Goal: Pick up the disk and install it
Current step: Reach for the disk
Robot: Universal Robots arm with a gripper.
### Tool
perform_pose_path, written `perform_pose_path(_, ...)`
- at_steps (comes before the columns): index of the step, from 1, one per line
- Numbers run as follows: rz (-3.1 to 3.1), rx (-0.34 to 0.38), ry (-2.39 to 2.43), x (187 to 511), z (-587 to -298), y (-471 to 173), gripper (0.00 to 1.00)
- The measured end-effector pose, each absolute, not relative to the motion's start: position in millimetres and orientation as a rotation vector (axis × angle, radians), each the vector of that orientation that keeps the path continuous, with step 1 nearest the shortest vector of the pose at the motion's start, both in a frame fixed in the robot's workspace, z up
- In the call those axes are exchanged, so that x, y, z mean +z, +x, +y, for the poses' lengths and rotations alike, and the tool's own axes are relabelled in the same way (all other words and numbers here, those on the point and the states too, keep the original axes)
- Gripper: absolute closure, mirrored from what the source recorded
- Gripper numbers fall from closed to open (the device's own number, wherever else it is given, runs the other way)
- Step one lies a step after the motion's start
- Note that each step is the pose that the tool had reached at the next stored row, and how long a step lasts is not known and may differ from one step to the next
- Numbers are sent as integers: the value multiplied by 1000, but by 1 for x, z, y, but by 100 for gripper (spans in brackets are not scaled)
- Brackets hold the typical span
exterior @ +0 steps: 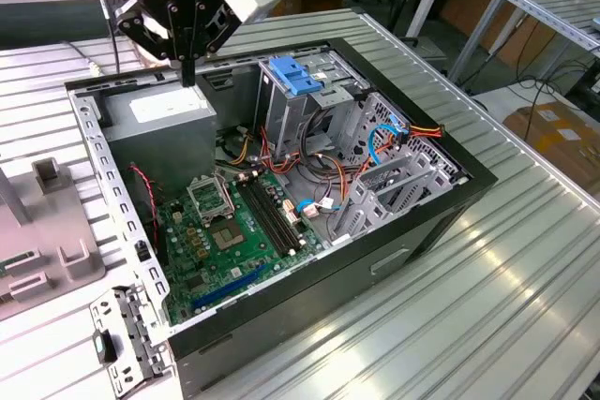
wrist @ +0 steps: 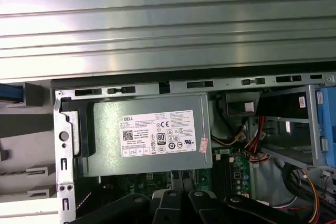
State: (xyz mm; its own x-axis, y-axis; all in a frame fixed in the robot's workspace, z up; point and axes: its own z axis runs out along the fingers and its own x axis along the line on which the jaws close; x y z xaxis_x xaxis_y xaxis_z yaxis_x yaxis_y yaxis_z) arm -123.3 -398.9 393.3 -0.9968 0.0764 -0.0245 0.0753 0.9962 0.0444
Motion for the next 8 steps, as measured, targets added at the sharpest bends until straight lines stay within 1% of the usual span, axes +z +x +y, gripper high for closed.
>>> perform_pose_path(8,3112,68,118,393,-399,-128,89)
